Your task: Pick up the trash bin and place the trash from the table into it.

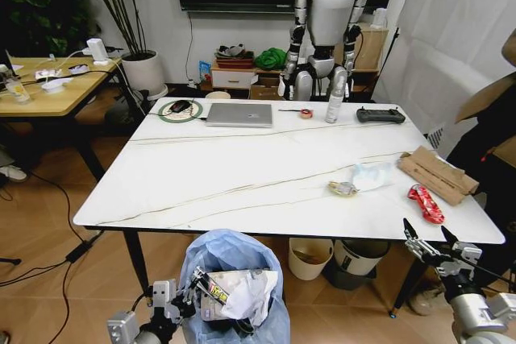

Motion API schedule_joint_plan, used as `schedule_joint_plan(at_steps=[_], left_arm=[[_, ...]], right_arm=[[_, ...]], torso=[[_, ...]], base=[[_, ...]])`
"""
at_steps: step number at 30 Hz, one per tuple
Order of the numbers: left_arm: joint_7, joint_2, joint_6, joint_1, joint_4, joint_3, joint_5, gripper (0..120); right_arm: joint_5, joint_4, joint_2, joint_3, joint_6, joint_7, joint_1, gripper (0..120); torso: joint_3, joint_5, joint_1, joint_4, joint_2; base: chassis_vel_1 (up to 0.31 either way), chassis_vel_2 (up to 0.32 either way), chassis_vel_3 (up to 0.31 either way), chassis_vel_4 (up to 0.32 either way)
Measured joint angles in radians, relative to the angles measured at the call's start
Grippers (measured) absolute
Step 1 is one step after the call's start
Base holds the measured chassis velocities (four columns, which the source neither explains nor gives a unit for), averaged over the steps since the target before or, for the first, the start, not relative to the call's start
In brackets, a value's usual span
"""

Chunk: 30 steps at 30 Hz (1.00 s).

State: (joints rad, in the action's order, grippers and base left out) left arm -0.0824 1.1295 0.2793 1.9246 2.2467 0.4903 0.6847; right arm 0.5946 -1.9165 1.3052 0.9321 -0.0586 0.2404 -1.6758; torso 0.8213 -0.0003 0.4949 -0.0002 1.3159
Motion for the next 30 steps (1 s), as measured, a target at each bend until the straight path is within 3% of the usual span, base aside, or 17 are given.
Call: schedule_joint_plan(at_steps=[18, 30], left_arm=[[0.002, -0.002, -0.003, 0.015, 0.005, -0.011, -0.018, 0], [0.003, 0.010, -0.003, 0.019, 0.004, 0.002, -0.022, 0]], right_arm=[[0.000, 0.008, -0.002, -0.002, -0.023, 0.010, 0.004, 100], [-0.029, -0.036, -0.030, -0.084, -0.080, 0.039, 0.038, 100]], torso=[[0.000, 0.0004, 0.000, 0.0002, 0.000], [0.000, 0.0003, 0.000, 0.0000, 0.000]], base=[[-0.136, -0.138, 0.142, 0.134], [-0.061, -0.068, 0.066, 0.065]])
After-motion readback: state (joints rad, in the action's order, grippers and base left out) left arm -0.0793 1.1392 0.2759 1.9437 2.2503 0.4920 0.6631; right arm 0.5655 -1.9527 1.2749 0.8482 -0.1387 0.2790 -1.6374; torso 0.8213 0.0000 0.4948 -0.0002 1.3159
